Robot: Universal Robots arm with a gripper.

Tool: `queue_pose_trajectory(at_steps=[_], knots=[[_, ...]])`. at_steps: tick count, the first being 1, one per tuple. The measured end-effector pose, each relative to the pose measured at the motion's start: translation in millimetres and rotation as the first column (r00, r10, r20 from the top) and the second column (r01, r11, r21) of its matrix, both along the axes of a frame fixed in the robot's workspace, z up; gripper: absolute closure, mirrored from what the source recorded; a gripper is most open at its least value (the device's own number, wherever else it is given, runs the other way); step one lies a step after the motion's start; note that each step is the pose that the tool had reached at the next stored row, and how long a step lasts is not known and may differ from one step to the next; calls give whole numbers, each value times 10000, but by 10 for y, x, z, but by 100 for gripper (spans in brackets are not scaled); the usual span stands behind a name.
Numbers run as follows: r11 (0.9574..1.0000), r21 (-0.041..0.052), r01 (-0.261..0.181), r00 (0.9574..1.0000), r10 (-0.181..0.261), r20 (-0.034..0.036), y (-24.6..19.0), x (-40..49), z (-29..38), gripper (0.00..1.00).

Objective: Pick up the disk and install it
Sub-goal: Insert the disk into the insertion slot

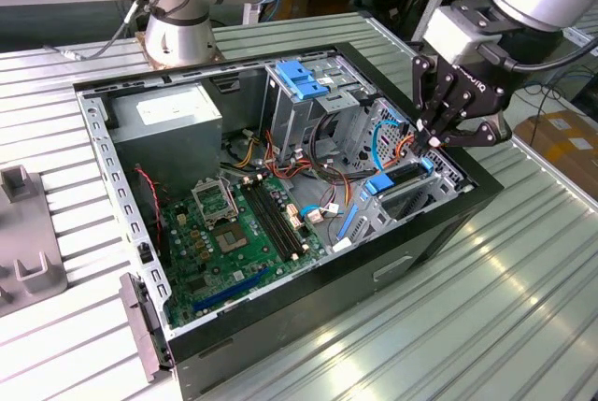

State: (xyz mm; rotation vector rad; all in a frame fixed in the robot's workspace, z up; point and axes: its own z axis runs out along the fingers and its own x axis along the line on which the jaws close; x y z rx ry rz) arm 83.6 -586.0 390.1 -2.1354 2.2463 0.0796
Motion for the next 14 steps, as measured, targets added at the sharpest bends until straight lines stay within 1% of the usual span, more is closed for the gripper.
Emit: queue_pose_trajectory(at_steps=[3, 5, 7, 8, 14], knots=[[10000, -1, 0, 10000, 0, -16, 0, 70, -93, 90], [10000, 0, 0, 10000, 0, -26, 0, 93, -139, 90], [10000, 0, 0, 10000, 0, -33, 0, 109, -175, 90], [10000, -1, 0, 10000, 0, -40, 0, 121, -210, 90], [10000, -1, 0, 10000, 0, -58, 3, 145, -337, 90]])
